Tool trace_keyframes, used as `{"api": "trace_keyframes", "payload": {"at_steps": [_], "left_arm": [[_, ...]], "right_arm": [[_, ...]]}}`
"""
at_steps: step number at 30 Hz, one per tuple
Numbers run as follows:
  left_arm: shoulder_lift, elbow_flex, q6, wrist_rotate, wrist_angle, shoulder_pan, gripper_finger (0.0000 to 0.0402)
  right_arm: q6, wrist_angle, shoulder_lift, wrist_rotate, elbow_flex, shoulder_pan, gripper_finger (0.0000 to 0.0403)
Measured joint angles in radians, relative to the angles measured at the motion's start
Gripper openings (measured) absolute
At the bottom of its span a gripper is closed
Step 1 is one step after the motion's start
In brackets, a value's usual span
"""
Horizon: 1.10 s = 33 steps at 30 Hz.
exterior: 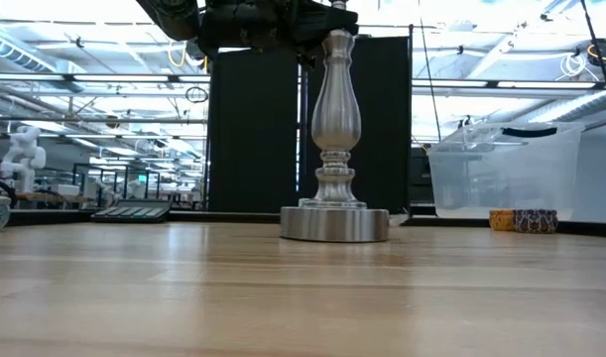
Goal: Screw lightbulb
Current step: Remove the white lightbulb from the desk lamp
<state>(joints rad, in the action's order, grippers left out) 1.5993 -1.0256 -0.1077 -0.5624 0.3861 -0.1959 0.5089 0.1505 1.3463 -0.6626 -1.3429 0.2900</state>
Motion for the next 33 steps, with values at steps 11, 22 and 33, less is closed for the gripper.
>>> {"api": "trace_keyframes", "payload": {"at_steps": [11, 22, 33], "left_arm": [[-0.002, 0.003, -0.012, -0.076, -0.015, -0.006, 0.0071], [-0.002, 0.004, -0.048, -0.144, -0.025, -0.015, 0.0071], [-0.002, 0.004, -0.086, -0.262, -0.030, -0.044, 0.0071]], "right_arm": [[-0.036, -0.168, 0.094, -0.198, 0.000, 0.038, 0.0239], [-0.134, -0.378, 0.161, -0.299, 0.003, 0.038, 0.0239], [-0.210, -0.533, 0.225, -0.304, 0.001, 0.016, 0.0239]]}}
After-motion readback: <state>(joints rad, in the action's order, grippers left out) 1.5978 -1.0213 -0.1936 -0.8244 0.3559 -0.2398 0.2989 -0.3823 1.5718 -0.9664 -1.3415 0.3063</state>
